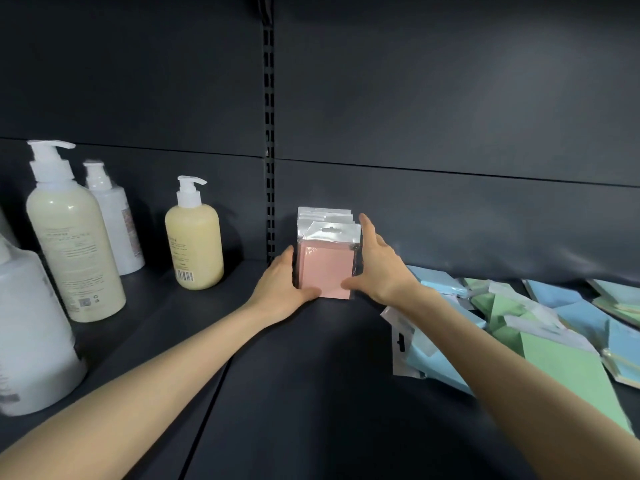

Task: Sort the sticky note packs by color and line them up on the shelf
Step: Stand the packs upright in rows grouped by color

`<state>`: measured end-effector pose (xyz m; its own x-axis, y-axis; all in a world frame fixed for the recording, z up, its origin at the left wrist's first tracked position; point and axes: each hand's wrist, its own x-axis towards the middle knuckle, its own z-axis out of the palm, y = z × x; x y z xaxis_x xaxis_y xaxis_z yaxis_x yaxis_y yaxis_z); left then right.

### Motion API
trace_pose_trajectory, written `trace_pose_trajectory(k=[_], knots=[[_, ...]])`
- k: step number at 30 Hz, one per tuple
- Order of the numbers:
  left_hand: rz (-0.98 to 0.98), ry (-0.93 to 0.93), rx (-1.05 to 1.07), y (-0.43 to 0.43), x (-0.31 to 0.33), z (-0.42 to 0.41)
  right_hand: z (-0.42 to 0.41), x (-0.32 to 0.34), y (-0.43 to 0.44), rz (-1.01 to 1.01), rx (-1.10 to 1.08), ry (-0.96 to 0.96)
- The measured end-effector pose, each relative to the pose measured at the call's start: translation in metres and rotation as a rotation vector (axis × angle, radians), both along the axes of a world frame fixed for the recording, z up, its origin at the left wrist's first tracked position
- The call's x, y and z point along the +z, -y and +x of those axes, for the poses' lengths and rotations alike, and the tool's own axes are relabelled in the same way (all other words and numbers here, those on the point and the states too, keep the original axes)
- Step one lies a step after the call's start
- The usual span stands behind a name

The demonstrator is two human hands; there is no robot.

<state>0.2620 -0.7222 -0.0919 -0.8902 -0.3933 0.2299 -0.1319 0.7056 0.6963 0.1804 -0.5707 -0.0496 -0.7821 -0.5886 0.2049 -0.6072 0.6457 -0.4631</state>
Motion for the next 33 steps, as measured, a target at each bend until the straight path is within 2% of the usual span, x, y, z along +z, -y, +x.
trace_pose_trajectory(k=[3,7,10,15,23,33], knots=[[0.019,0.02,-0.067,0.002,0.002,-0.001,-0.004,-0.001,-0.001,0.077,0.065,-0.058],[0.012,0.021,-0.052,0.005,-0.001,-0.005,-0.016,-0.002,0.005,0.131,0.096,-0.071],[0.002,0.03,-0.03,0.01,-0.003,-0.009,-0.017,-0.003,0.01,0.152,0.105,-0.073],[0.04,0.067,-0.125,0.013,-0.001,-0.012,-0.018,-0.002,0.009,0.147,0.155,-0.012],[-0.052,0.123,-0.129,0.013,-0.008,-0.016,-0.018,-0.001,0.011,0.182,0.171,0.032],[-0.032,0.199,-0.15,0.017,-0.008,-0.019,-0.017,-0.004,0.014,0.259,0.189,-0.004]])
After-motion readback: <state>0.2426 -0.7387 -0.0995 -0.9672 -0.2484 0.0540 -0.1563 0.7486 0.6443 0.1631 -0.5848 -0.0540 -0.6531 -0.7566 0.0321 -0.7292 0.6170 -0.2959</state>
